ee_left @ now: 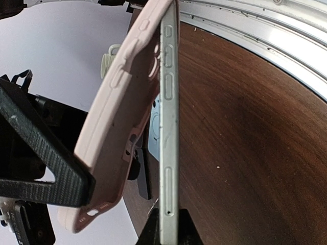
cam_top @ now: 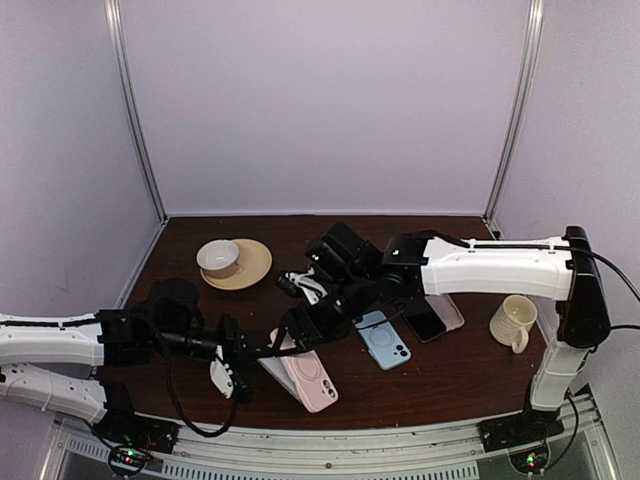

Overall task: Take the phone out of the phone case
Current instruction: Remove the phone case from the phone, then place the phone case at the center of the board.

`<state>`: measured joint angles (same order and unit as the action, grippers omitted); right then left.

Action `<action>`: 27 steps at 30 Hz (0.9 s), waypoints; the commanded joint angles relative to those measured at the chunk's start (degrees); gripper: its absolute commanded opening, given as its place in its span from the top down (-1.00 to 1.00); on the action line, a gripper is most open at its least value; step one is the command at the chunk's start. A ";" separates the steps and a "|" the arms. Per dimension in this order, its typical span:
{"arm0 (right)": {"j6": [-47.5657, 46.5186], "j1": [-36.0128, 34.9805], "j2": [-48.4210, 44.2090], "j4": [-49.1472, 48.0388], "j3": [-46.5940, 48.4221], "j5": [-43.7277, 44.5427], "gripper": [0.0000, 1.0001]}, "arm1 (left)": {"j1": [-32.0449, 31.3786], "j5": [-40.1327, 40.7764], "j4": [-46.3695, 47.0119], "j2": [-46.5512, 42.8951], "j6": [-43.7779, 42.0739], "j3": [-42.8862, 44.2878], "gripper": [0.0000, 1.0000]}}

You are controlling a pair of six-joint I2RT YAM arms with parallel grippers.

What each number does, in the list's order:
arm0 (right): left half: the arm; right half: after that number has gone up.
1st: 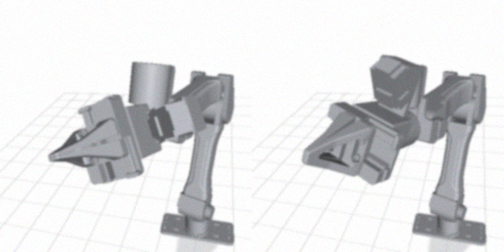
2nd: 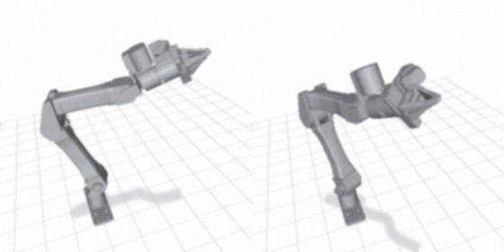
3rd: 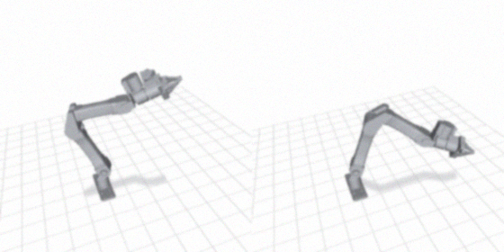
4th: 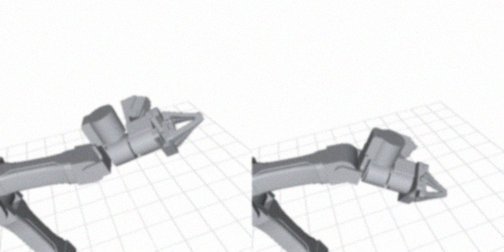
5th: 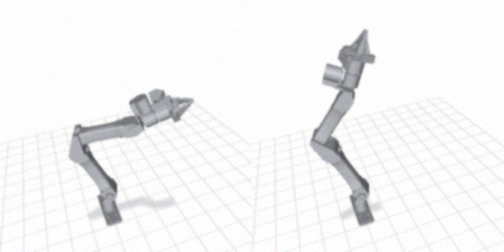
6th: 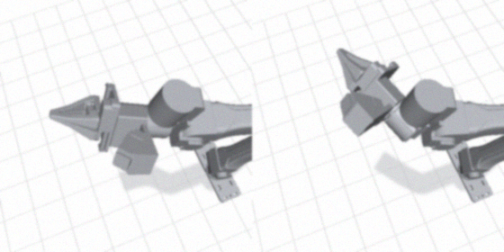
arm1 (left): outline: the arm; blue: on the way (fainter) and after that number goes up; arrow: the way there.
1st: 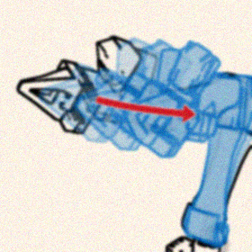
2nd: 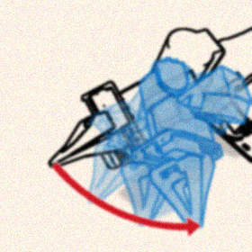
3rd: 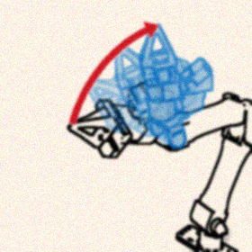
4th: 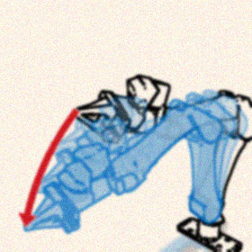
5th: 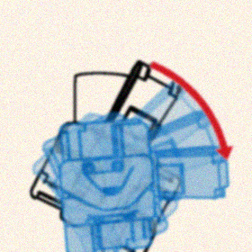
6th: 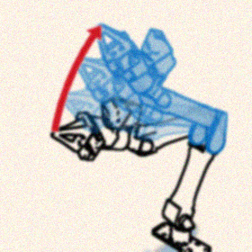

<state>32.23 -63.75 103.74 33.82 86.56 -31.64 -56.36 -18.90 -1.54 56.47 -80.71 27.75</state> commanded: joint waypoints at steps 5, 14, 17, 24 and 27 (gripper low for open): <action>-1.20 2.05 -5.50 4.61 -3.68 5.09 -0.61 | -0.36 3.22 3.20 1.05 -0.42 0.38 1.00; -2.04 7.73 -14.11 11.04 -10.95 11.78 -0.61 | -0.23 9.04 4.35 3.16 1.30 1.58 1.00; -3.49 10.99 -16.88 15.89 -13.42 16.74 -0.62 | -0.03 9.51 4.31 3.47 1.49 1.65 1.00; -5.29 18.60 -19.26 24.68 -17.37 28.19 -0.64 | -0.07 9.52 3.05 4.34 2.25 2.34 1.00; -4.81 20.19 -19.39 27.10 -18.95 31.20 -0.65 | -0.06 9.49 2.45 4.47 2.55 2.62 1.00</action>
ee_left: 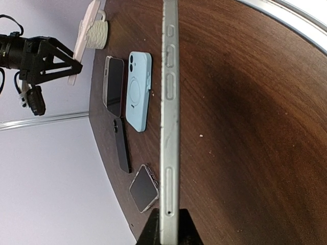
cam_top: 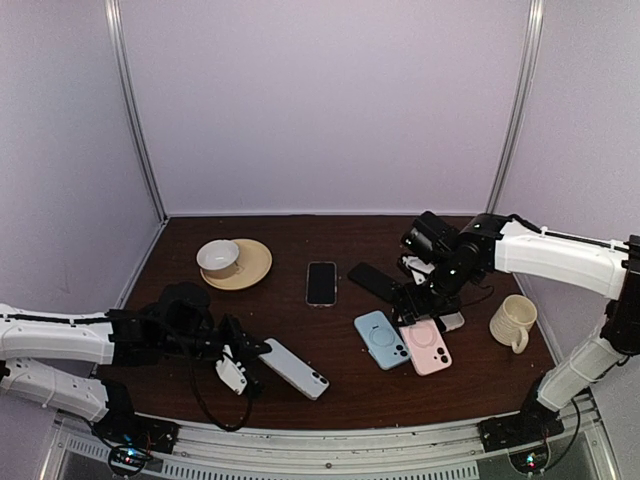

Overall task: Take the phone out of the phone case
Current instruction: Place the phone case at the center of the board.

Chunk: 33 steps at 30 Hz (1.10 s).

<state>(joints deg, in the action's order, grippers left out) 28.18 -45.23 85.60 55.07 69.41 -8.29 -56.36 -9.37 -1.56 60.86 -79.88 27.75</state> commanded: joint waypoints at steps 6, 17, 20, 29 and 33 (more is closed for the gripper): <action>0.25 3.29 -0.48 8.36 -6.01 13.12 -0.67 | -0.07 0.16 1.92 0.38 2.35 3.10 1.00; -0.93 3.39 1.60 5.75 -8.26 15.59 -0.88 | -0.03 0.25 -0.39 1.14 3.10 3.84 1.00; -0.96 3.40 1.77 6.53 -7.81 16.48 -0.99 | -0.06 0.23 -0.72 1.32 3.60 4.13 1.00; -5.82 3.18 -4.47 4.17 -5.86 12.61 -0.99 | -0.06 -3.20 -4.33 2.03 8.88 6.46 1.00; -9.69 2.65 -11.30 -0.63 -6.25 11.42 -0.99 | -0.06 -4.99 -6.95 2.53 14.24 8.78 1.00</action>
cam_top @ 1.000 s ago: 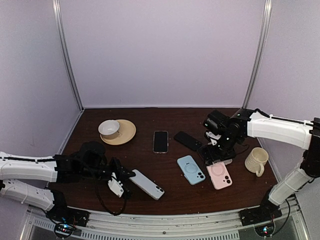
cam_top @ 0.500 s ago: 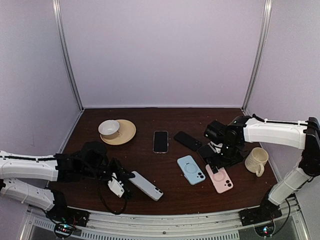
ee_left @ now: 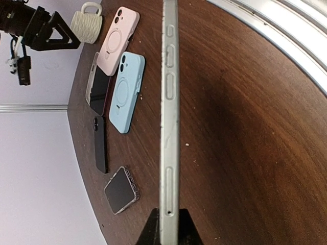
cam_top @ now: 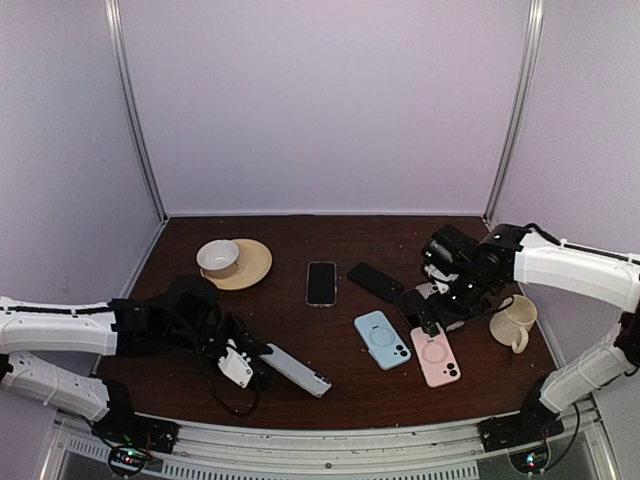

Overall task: Take the phone out of the phone case
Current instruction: Place the phone case at the center of the board, then place the phone at the center of the board.

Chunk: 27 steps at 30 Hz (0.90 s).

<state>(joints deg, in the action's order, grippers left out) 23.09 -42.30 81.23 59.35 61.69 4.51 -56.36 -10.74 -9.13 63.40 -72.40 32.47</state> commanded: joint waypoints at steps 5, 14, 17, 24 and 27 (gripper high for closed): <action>-8.72 -2.23 -14.89 -12.76 -1.07 -4.30 -0.99 | 0.04 -3.71 0.46 0.82 14.21 6.05 1.00; -9.97 -4.01 -18.60 -18.77 -1.76 -4.34 -0.99 | 1.19 -5.72 -7.22 8.03 39.16 17.68 1.00; -9.25 -4.03 -17.36 -18.34 -0.64 -3.79 -0.99 | 1.42 -5.93 -11.84 12.04 46.79 22.87 1.00; -8.24 -4.04 -15.50 -17.01 1.25 -0.99 -0.99 | 1.50 -7.66 -27.99 22.59 69.38 37.28 1.00; -8.15 -4.01 -15.49 -16.77 1.66 0.47 -0.99 | 1.62 -12.41 -25.11 23.86 80.43 34.78 1.00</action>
<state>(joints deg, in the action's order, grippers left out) 13.98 -46.02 65.71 42.22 60.95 1.67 -55.16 -16.69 -32.71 86.13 -10.50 67.83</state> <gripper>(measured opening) 0.994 0.077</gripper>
